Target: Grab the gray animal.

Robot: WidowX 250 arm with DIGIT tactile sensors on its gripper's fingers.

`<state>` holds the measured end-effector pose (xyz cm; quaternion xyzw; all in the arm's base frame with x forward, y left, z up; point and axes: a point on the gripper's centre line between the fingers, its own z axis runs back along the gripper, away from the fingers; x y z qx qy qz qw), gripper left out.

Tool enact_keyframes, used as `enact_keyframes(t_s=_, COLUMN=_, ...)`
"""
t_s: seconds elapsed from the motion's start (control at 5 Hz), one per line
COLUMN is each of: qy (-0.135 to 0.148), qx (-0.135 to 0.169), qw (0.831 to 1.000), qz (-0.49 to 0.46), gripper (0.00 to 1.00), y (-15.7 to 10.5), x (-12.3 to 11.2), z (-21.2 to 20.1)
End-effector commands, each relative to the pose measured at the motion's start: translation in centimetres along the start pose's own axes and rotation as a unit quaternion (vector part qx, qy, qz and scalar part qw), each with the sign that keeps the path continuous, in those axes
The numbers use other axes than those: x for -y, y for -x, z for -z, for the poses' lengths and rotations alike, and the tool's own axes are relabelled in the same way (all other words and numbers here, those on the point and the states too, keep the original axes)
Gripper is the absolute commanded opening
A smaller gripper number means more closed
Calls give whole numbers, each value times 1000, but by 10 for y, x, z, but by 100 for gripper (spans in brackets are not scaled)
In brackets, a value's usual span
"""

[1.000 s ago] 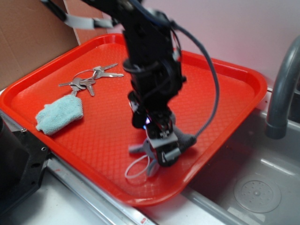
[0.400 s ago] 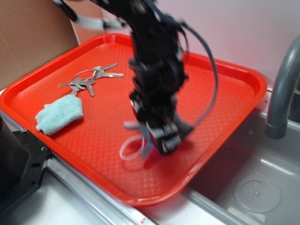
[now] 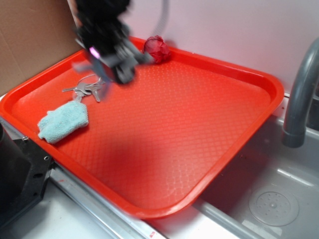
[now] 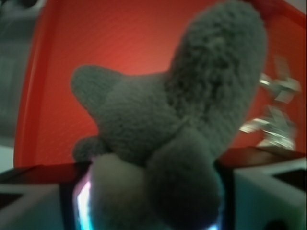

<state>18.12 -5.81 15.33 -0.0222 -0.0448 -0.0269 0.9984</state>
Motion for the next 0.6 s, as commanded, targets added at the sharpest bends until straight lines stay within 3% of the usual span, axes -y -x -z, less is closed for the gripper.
enact_keyframes(t_s=0.0, qy=-25, qx=7, qw=994, qz=-110, gripper=0, y=-12, x=-23, z=-59)
enact_keyframes(t_s=0.2, qy=-38, qx=-11, qw=992, qz=-123, gripper=0, y=-18, x=-17, z=-70)
enact_keyframes(t_s=0.4, qy=-39, qx=5, qw=993, qz=-111, gripper=0, y=-23, x=-8, z=-77)
